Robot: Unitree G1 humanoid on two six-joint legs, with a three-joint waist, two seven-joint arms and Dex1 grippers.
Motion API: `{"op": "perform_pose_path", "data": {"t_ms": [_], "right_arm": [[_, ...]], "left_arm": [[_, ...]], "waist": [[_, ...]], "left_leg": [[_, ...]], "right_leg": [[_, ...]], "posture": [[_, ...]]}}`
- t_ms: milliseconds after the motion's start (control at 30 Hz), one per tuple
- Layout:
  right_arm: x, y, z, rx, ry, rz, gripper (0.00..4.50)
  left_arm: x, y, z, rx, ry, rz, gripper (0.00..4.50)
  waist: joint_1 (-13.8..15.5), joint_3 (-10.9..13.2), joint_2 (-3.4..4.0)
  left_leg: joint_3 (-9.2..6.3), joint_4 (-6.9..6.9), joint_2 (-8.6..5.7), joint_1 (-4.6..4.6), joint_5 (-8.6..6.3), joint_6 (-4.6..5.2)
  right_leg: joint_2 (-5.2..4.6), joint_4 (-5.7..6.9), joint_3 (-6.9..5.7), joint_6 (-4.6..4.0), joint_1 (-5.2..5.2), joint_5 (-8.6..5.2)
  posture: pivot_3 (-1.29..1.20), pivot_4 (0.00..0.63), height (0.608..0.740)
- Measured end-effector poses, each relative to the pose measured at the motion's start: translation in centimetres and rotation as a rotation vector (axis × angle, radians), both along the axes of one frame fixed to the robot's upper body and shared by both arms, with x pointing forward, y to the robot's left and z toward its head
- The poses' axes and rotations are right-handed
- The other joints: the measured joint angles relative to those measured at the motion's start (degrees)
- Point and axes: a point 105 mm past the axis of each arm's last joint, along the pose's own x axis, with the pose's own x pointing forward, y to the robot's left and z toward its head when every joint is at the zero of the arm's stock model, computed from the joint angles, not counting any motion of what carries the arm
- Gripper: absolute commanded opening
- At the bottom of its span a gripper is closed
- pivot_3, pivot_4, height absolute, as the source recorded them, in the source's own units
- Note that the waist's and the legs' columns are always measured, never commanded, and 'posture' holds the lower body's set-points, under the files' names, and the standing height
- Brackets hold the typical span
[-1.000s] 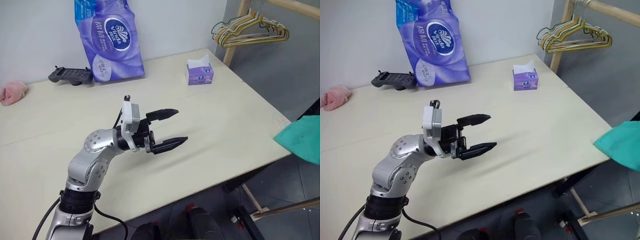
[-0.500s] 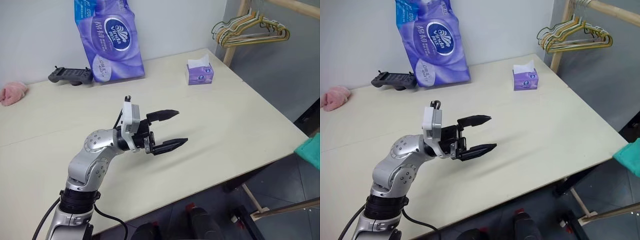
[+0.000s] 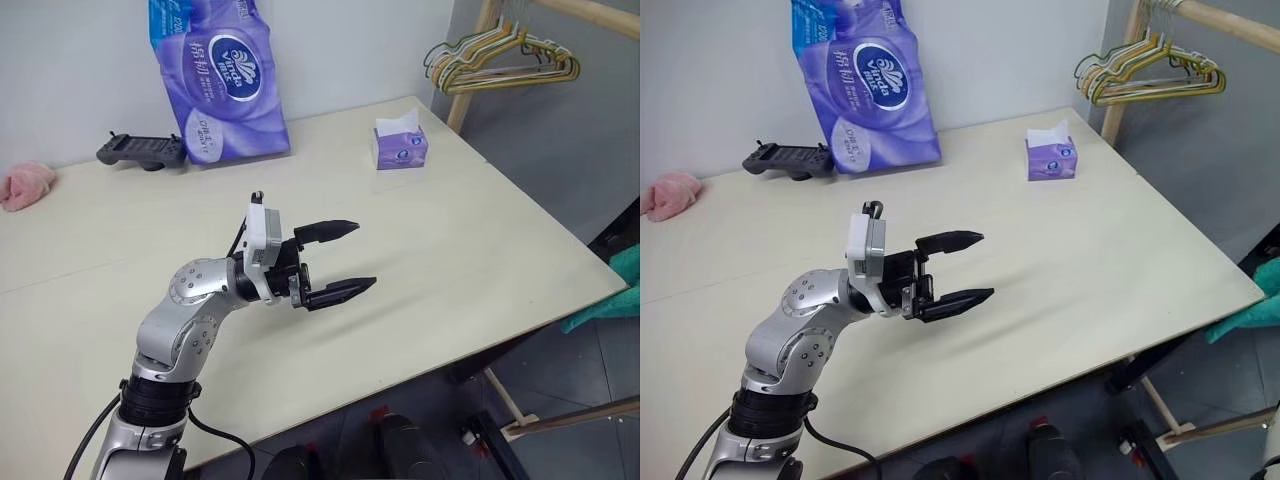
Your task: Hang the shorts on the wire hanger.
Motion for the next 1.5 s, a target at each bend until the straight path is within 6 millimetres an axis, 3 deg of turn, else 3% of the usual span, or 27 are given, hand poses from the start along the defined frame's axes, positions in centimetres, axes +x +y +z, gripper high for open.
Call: {"op": "perform_pose_path", "data": {"t_ms": [700,867,1000,1300,1333,1500], "right_arm": [[-0.6,-1.9,-1.4,-0.003,0.011,-0.008,0.0],[-0.5,-2.0,-1.6,-0.001,0.006,-0.007,0.0],[-0.5,-2.1,-1.5,-0.017,0.008,-0.01,1.12],[-0.9,-2.7,-1.1,-0.048,-0.001,-0.023,4.3],[-0.9,-2.7,-1.1,-0.054,0.006,-0.023,4.47],[-1.2,-2.9,-1.1,-0.074,0.031,-0.025,4.47]], "left_arm": [[0.2,0.1,0.0,0.0,0.001,0.02,4.47],[0.2,0.1,0.0,0.002,0.001,0.019,4.47],[0.2,0.1,0.2,0.002,-0.005,0.017,4.5],[0.1,0.0,0.3,0.006,-0.009,0.005,4.5],[0.1,0.0,0.3,0.006,-0.009,0.005,4.5],[0.0,0.0,0.2,0.007,-0.01,-0.001,4.5]], "waist": [[0.0,0.1,-0.09],[0.1,0.3,-0.18],[0.1,0.4,-0.29],[0.1,0.5,-0.46],[0.1,0.5,-0.46],[0.1,0.5,-0.48]], "left_leg": [[0.14,-0.01,0.02,0.1,-0.09,0.14],[0.13,-0.07,0.04,0.6,-0.14,0.18],[0.17,-0.11,0.04,0.83,-0.22,0.23],[0.2,-0.1,0.04,0.84,-0.24,0.22],[0.2,-0.1,0.04,0.84,-0.24,0.22],[0.2,-0.09,0.04,0.84,-0.24,0.21]], "right_leg": [[0.11,-0.07,0.0,0.02,0.13,-0.01],[0.15,-0.17,0.0,0.11,0.62,-0.08],[0.15,-0.19,0.04,0.16,0.8,-0.13],[0.15,-0.18,0.08,0.16,0.8,-0.12],[0.14,-0.18,0.08,0.16,0.8,-0.13],[0.14,-0.18,0.08,0.16,0.8,-0.12]], "posture": [[-0.26,0.149,0.74],[-0.26,0.151,0.74],[-0.26,0.152,0.74],[-0.26,0.151,0.74],[-0.26,0.15,0.74],[-0.26,0.15,0.74]]}}
